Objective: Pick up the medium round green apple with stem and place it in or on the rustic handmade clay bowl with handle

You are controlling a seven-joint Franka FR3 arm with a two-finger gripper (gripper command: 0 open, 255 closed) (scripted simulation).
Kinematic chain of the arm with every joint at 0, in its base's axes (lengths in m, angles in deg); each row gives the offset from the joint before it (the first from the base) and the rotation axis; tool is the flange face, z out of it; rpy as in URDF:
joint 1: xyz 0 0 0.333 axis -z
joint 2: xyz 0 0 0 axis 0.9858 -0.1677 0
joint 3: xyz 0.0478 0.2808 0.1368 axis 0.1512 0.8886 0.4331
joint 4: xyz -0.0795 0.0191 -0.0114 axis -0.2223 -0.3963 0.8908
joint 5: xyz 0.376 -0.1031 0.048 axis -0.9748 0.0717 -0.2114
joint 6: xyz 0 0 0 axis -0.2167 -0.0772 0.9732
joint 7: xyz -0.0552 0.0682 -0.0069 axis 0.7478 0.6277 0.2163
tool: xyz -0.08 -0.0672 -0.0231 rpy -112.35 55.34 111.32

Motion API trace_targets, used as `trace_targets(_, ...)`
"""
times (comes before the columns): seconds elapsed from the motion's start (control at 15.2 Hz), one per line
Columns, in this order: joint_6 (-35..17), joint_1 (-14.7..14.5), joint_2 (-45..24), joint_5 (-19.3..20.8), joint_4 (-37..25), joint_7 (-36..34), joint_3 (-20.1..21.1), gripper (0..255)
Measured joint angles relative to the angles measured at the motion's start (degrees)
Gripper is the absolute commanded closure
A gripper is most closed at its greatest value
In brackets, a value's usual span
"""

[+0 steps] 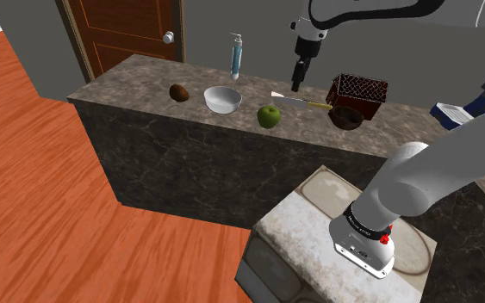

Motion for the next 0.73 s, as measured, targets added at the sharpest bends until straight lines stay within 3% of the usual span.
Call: trace_targets(0.73, -5.81, -2.30, -25.31, -3.04, -13.66, 23.08, -2.58, 0)
